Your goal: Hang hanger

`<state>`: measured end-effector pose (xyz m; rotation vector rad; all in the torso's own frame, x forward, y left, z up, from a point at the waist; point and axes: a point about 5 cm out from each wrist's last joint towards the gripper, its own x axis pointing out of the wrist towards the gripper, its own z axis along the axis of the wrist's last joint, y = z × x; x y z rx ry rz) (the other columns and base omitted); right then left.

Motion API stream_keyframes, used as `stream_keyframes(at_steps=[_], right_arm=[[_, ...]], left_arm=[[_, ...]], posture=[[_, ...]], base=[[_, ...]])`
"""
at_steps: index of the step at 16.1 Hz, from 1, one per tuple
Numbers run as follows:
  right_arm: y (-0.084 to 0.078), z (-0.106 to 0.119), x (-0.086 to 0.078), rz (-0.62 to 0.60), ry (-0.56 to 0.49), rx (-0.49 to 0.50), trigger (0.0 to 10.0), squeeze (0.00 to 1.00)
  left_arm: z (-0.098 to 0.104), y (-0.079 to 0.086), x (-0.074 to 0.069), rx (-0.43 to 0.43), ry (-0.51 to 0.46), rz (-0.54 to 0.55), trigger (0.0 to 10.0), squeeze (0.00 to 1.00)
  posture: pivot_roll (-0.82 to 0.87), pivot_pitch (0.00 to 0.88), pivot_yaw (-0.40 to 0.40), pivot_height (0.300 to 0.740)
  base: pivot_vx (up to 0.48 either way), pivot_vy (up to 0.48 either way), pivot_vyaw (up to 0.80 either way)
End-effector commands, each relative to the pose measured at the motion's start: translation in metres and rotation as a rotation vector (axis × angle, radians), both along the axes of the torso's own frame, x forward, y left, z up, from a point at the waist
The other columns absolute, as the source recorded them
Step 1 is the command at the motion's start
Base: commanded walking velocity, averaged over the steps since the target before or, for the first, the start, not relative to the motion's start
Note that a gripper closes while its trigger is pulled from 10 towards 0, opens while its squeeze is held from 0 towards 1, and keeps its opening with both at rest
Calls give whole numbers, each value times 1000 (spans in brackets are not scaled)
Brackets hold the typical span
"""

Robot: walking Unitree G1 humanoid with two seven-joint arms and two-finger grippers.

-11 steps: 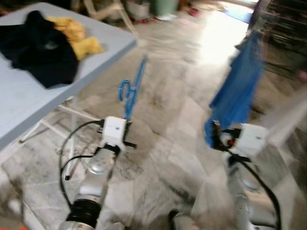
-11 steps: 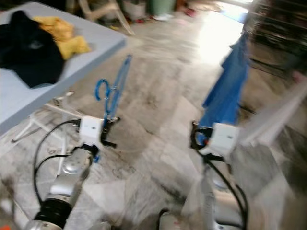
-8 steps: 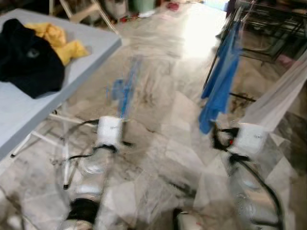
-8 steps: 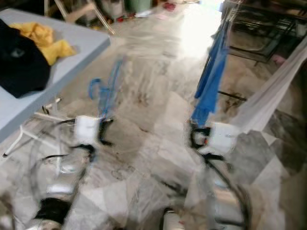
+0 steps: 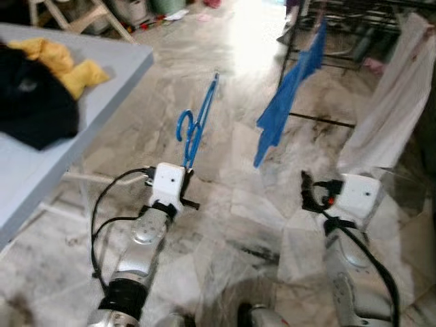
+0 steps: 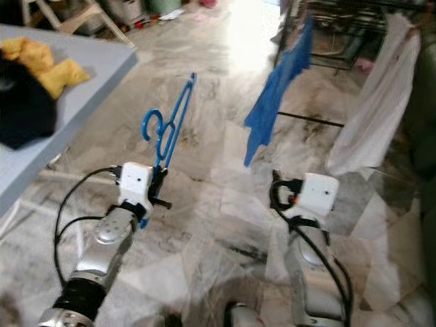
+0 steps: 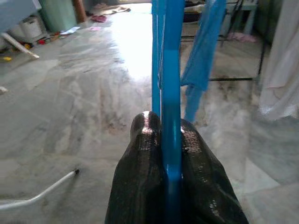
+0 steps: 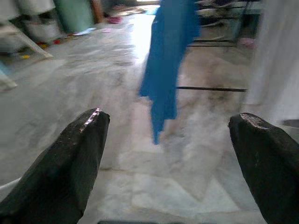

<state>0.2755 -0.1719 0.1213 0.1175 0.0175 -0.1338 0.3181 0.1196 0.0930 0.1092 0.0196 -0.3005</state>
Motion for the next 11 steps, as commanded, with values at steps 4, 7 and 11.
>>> stream_keyframes(at_steps=[4,7,11], right_arm=[[-3,0,-1,-15,4,-8,10000,0],[-3,-1,-1,-15,6,-8,10000,0],[-2,-1,0,-8,8,-11,10000,0]], left_arm=[[1,-5,-6,-59,-16,-92,10000,0],[1,-7,-8,-90,-14,-126,10000,0],[1,-9,-9,-102,-11,-144,10000,0]], posture=[[-185,174,38,740],[-184,174,37,740],[-185,173,32,740]], base=[[0,0,0],[0,0,-648],[256,0,-114]])
